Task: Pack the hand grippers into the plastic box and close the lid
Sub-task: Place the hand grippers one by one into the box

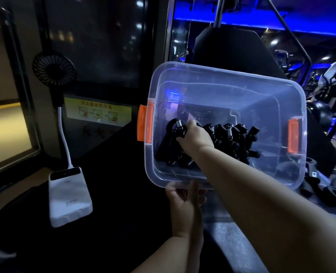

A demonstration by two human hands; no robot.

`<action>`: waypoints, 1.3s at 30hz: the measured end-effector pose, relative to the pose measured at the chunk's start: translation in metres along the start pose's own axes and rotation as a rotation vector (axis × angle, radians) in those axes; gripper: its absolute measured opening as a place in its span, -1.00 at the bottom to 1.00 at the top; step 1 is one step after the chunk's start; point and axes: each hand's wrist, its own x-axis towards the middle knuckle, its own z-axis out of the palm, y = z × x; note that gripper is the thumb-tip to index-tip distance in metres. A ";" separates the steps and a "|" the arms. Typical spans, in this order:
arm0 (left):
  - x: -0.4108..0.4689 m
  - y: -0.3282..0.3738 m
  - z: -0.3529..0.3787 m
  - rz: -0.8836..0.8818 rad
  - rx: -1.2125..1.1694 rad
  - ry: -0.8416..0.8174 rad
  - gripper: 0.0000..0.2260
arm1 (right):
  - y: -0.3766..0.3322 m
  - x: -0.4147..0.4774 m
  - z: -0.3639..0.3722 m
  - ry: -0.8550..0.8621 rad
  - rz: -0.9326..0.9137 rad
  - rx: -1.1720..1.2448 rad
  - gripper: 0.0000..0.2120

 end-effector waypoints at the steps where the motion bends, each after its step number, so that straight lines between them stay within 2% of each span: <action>1: 0.000 0.000 0.000 -0.002 -0.003 0.004 -0.85 | 0.000 -0.001 -0.002 0.003 -0.007 0.011 -0.64; 7: 0.000 0.003 0.002 -0.003 0.005 0.044 -0.85 | 0.014 -0.014 -0.019 0.053 -0.030 0.073 -0.59; 12: -0.002 0.005 0.005 0.037 0.139 0.088 -0.85 | 0.052 -0.038 -0.032 0.121 -0.021 0.074 -0.60; 17: -0.009 0.010 0.009 0.059 0.165 0.070 -0.84 | 0.099 -0.063 -0.048 0.167 -0.030 0.105 -0.66; 24: -0.010 0.007 0.006 0.100 0.201 0.076 -0.82 | 0.175 -0.101 -0.078 0.443 -0.122 0.277 -0.84; 28: -0.009 0.004 0.007 0.111 0.201 0.071 -0.82 | 0.231 -0.105 -0.097 0.555 0.017 0.247 -0.82; 31: -0.009 0.003 0.008 0.124 0.213 0.077 -0.82 | 0.274 -0.107 -0.103 0.560 0.128 0.172 -0.81; 34: -0.009 0.002 0.008 0.128 0.218 0.083 -0.82 | 0.303 -0.112 -0.100 0.570 0.201 0.051 -0.69; 39: -0.009 0.002 0.009 0.130 0.232 0.089 -0.82 | 0.322 -0.115 -0.093 0.419 0.510 -0.272 -0.61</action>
